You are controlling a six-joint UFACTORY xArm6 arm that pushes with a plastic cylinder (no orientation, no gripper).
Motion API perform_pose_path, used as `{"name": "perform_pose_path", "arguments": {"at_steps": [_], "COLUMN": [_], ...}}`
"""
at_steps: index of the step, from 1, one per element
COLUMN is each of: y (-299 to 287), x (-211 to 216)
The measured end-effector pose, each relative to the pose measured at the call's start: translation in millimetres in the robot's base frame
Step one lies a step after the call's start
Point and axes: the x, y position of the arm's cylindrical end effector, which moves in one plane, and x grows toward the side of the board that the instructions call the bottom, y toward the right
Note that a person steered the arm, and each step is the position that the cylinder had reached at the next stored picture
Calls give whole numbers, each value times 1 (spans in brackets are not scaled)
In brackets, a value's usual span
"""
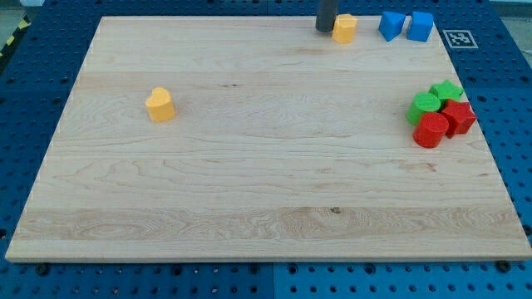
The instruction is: Push the yellow hexagon closer to the blue triangle
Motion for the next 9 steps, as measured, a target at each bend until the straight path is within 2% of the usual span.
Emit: {"name": "perform_pose_path", "arguments": {"at_steps": [3,4,6,7,9], "y": [48,-10,-232,-306,-308], "x": [13,43,153,178,178]}}
